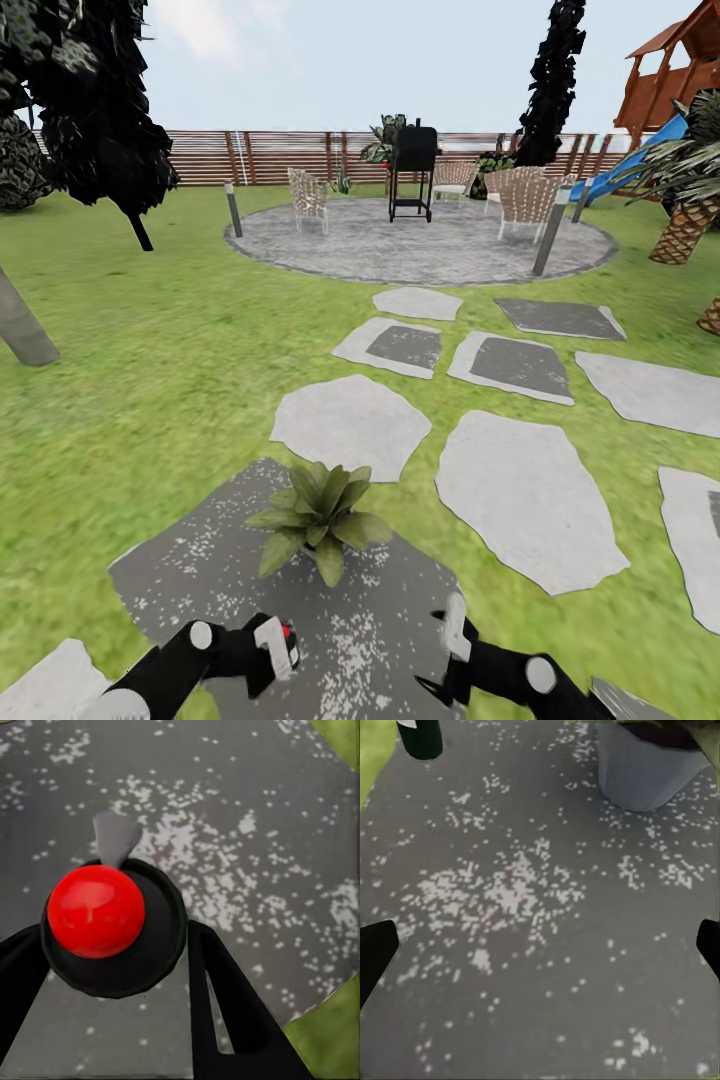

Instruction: Pick up the pesticide atomizer in the garden and spray insectifuge to fully cover both potted plants in the garden.

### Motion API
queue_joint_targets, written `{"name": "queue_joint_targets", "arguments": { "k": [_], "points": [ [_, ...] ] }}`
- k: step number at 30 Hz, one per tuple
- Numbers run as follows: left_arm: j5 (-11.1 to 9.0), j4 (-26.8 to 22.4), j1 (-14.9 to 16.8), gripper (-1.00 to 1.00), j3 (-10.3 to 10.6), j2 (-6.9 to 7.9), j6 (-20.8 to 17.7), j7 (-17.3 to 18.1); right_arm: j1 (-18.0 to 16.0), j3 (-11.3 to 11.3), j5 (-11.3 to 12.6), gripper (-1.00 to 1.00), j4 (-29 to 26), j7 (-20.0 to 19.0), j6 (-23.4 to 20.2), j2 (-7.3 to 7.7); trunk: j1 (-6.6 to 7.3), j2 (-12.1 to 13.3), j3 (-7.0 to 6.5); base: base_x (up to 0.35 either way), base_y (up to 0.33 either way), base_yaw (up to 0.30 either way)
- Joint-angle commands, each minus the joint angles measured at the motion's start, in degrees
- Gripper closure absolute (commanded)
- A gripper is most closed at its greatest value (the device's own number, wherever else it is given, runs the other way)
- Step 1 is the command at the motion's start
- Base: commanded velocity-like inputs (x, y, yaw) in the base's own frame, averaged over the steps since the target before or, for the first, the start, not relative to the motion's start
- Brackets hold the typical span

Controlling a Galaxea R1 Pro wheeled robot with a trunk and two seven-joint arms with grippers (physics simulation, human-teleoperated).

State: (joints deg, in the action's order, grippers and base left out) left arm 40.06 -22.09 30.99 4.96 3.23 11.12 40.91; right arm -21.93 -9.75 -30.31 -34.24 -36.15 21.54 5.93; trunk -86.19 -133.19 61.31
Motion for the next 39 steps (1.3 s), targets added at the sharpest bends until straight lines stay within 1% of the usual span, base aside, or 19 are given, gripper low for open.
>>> {"name": "queue_joint_targets", "arguments": {
  "k": [1, 4, 6, 7, 9, 11, 12, 15, 17, 18, 19, 22, 24, 28, 31, 33, 34, 36, 39],
  "points": [
    [1.58, -0.98, 0.28, 1.0, 0.23, -0.05, -1.02, 0.95, -0.12, -0.1, -0.58, -1.0, -0.35, -0.4, 0.26, -0.06, 0.01, -0.02, 0.05, 0.0, 0.0, 0.0],
    [3.24, -3.34, 0.62, 1.0, 0.36, -0.24, -3.73, 2.26, -0.31, -0.2, -0.54, -1.0, -0.7, -1.12, 0.13, -0.26, 0.01, -0.02, 0.05, 0.0, 0.0, 0.0],
    [4.0, -4.14, 0.68, 1.0, 0.44, -0.42, -4.29, 2.51, -0.35, -0.27, -0.51, -1.0, -0.82, -1.28, 0.1, -0.37, 0.01, -0.02, 0.05, 0.0, 0.0, 0.0],
    [4.74, -4.49, 0.73, 1.0, 0.58, -0.55, -4.54, 2.6, -0.37, -0.3, -0.52, -1.0, -0.99, -1.35, 0.1, -0.46, 0.01, -0.02, 0.05, 0.0, 0.0, 0.0],
    [6.87, -4.98, 0.79, 1.0, 1.06, -0.78, -4.85, 2.73, -0.38, -0.37, -0.53, -1.0, -1.46, -1.5, 0.05, -1.15, 0.01, -0.02, 0.05, 0.0, 0.0, 0.0],
    [9.41, -5.19, 0.83, 1.0, 1.54, -1.16, -5.12, 2.84, -0.39, -0.41, -0.65, -1.0, -1.72, -2.74, 0.02, -2.33, 0.01, -0.02, 0.05, 0.0, 0.0, 0.0],
    [13.72, -5.35, 0.87, 1.0, 1.89, -2.29, -8.19, 4.11, -0.42, -0.39, -0.72, 1.0, -3.13, -7.7, 0.0, -4.24, 0.01, -0.02, 0.05, 0.0, 0.0, 0.0],
    [17.05, -5.34, 0.83, 1.0, 1.97, -3.38, -9.48, 6.09, -0.94, -0.43, -0.69, 1.0, -3.89, -8.69, -0.01, -4.69, 0.01, -0.02, 0.05, 0.0, 0.0, 0.0],
    [18.61, -5.29, 0.83, 1.0, 1.98, -4.14, -9.84, 6.4, -1.06, -0.44, -0.67, 1.0, -4.02, -8.8, -0.01, -5.35, 0.01, -0.02, 0.05, 0.0, 0.0, 0.0],
    [19.51, -5.23, 0.83, 1.0, 2.04, -5.06, -9.95, 6.47, -1.12, -0.44, -0.71, 1.0, -4.01, -8.82, -0.04, -6.19, 0.01, -0.02, 0.05, 0.0, 0.0, 0.0],
    [20.22, -5.2, 0.83, 1.0, 2.17, -5.62, -10.01, 6.5, -1.14, -0.46, -0.74, 1.0, -4.0, -8.83, -0.06, -6.78, 0.01, -0.02, 0.05, 0.0, 0.0, 0.0],
    [23.06, -5.19, 0.78, 1.0, 3.0, -6.88, -11.56, 6.53, -1.47, -0.53, -0.79, 1.0, -3.99, -8.91, -0.09, -8.11, 0.01, -0.02, 0.05, 0.0, 0.0, 0.0],
    [23.7, -5.19, 0.69, 1.0, 3.27, -7.24, -12.56, 6.54, -1.72, -0.59, -0.78, 1.0, -3.97, -8.97, -0.09, -8.66, 0.01, -0.02, 0.05, 0.0, 0.0, 0.0],
    [23.97, -5.2, 0.59, 1.0, 3.59, -8.15, -12.92, 6.55, -2.09, -0.61, -1.08, 1.0, -3.88, -9.02, -0.08, -9.72, 0.01, -0.02, 0.05, 0.0, 0.0, 0.0],
    [24.0, -5.22, 0.6, 1.0, 3.67, -8.94, -12.79, 6.6, -2.13, -0.62, -2.67, 1.0, -3.86, -9.01, -0.03, -9.91, 0.01, -0.02, 0.05, 0.0, 0.0, 0.0],
    [23.93, -5.28, 0.67, 1.0, 3.9, -9.58, -12.56, 6.69, -2.15, -0.6, -4.33, 1.0, -3.83, -9.02, -0.01, -9.96, 0.01, -0.02, 0.05, 0.0, 0.0, 0.0],
    [23.88, -5.3, 0.73, 1.0, 3.92, -9.7, -12.51, 6.72, -2.15, -0.6, -4.58, 1.0, -3.81, -9.03, -0.01, -9.97, 0.01, -0.02, 0.05, 0.0, 0.0, 0.0],
    [23.56, -5.34, 0.92, 1.0, 3.98, -9.86, -12.4, 7.52, -2.15, -0.61, -4.96, 1.0, -3.75, -9.03, -0.01, -9.97, 0.01, -0.02, 0.05, 0.0, 0.0, 0.0],
    [23.35, -6.12, 0.99, 1.0, 3.94, -9.82, -12.18, 10.02, -2.15, -0.58, -5.14, 1.0, -3.66, -9.0, -0.01, -9.98, 0.01, -0.02, 0.05, 0.0, 0.0, 0.0]
  ]
}}
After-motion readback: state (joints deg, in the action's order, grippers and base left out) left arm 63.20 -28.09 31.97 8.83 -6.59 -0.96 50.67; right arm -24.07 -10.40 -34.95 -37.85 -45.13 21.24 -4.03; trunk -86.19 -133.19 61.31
